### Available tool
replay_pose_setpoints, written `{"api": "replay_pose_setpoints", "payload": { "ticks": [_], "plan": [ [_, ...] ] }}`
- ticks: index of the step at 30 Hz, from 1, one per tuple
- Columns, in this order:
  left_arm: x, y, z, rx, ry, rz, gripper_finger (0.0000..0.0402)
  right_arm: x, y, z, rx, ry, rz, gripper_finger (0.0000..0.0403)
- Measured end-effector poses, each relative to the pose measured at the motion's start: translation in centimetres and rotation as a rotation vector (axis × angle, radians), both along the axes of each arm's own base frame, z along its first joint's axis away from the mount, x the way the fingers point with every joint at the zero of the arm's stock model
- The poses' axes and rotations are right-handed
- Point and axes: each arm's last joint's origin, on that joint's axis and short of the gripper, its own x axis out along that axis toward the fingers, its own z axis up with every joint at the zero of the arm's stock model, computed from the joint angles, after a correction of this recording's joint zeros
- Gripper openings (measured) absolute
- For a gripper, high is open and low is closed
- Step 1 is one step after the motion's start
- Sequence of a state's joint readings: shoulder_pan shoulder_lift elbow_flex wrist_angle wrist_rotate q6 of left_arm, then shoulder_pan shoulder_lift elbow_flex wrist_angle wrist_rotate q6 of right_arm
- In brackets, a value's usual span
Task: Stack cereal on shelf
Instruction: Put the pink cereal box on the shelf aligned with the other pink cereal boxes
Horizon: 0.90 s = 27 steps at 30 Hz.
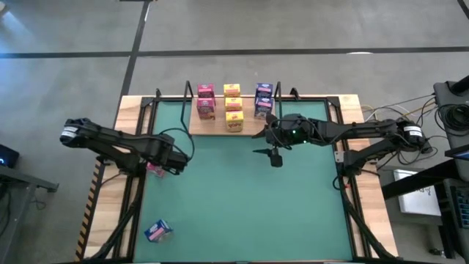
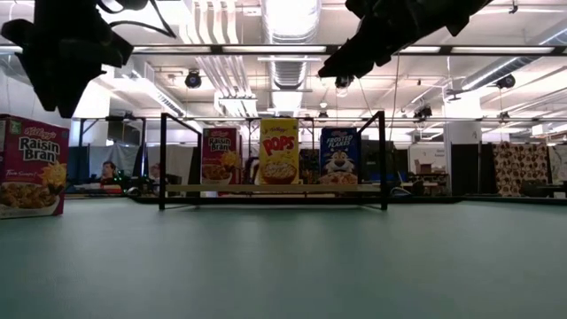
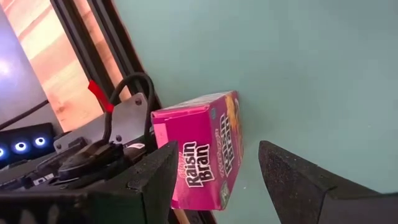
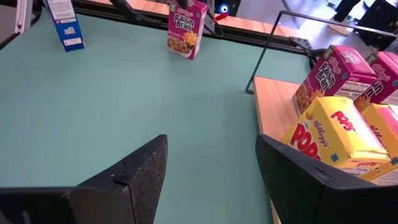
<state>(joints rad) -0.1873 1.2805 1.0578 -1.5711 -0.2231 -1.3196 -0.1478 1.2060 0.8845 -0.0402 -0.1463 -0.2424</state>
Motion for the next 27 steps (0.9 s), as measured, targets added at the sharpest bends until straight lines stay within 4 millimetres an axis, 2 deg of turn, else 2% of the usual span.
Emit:
{"api": "replay_pose_setpoints", "payload": {
  "ticks": [15, 23, 27],
  "plan": [
    [-2.4, 0.4, -2.1, 0.025, 0.034, 0.062, 0.0206, 0.0, 0.0, 0.0, 0.0, 0.001, 0.0, 0.0233],
    [-3.0, 0.6, -2.8, 0.004, -0.066, 0.069, 0.0206, 0.0, 0.0, 0.0, 0.0, 0.001, 0.0, 0.0233],
    [-3.4, 0.6, -3.5, -0.008, -0.063, 0.069, 0.0206, 0.0, 0.0, 0.0, 0.0, 0.001, 0.0, 0.0233]
  ]
}}
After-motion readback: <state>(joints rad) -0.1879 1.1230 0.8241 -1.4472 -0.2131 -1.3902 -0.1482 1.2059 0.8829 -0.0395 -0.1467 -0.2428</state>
